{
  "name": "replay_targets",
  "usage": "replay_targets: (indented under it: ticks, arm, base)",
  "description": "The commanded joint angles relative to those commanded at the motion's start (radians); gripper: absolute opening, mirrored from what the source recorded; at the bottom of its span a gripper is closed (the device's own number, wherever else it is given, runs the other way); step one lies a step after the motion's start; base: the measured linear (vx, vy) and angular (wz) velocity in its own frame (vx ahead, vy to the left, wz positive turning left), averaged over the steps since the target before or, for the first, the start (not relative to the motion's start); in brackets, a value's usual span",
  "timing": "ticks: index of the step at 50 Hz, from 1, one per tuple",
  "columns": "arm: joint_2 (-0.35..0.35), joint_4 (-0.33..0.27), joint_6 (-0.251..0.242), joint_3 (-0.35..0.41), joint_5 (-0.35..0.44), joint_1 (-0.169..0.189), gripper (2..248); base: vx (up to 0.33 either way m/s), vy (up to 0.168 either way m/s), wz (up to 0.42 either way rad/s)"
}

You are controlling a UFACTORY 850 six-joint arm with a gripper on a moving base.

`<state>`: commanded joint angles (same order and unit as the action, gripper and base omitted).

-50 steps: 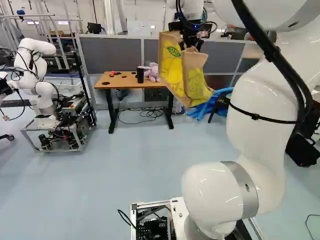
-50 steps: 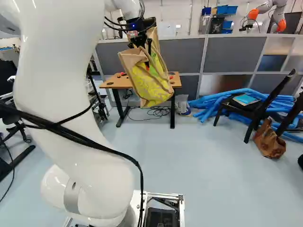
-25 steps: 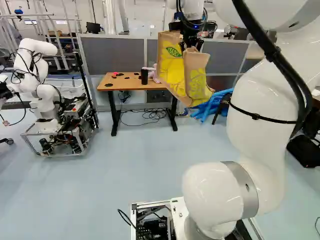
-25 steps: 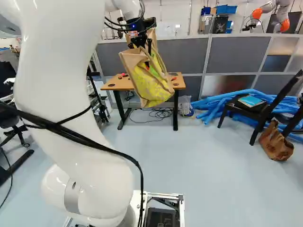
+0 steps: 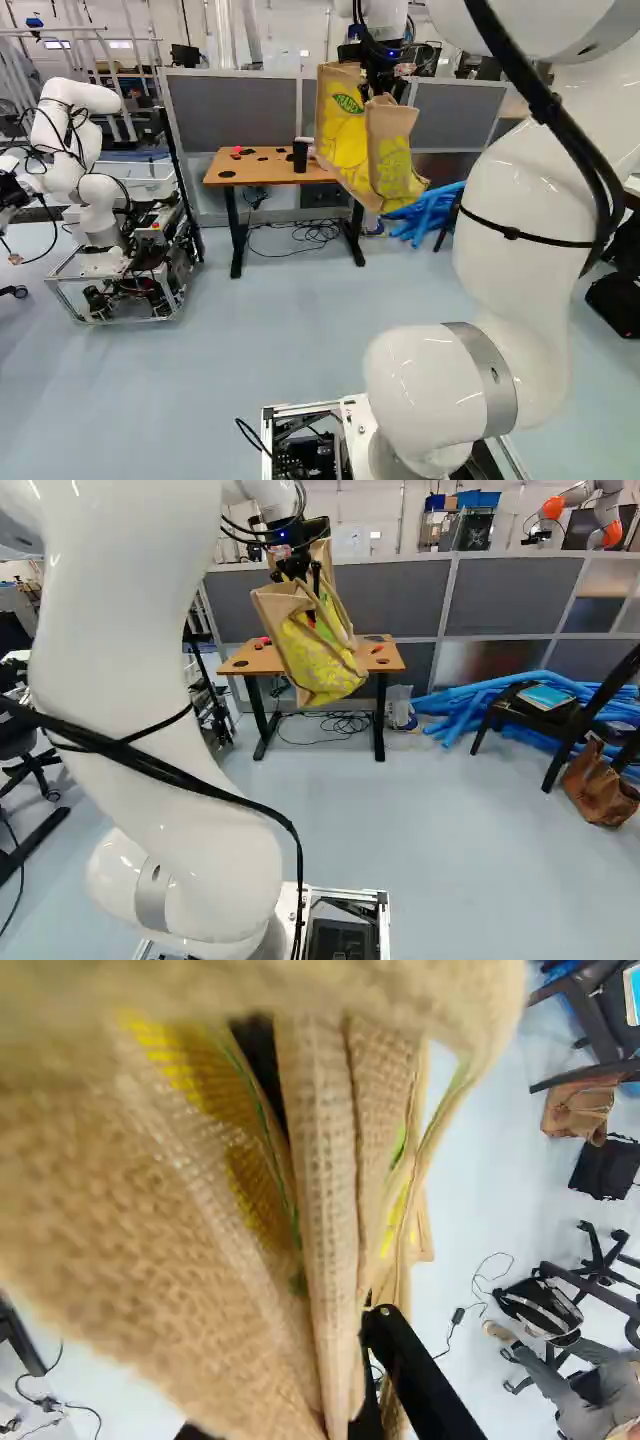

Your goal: Pick up the bag on the ground and place it on the table

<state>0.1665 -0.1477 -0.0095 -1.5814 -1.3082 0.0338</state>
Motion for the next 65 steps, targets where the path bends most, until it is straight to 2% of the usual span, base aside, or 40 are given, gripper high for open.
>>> replay_targets:
  ticks: [33,65]
  arm:
    - [0.0,0.0,0.0,0.0,0.0,0.0,22]
    - [0.0,0.0,0.0,0.0,0.0,0.0,22]
  base:
    - [0.102,0.145,-0.02]
    - [0.094,0.111,-0.016]
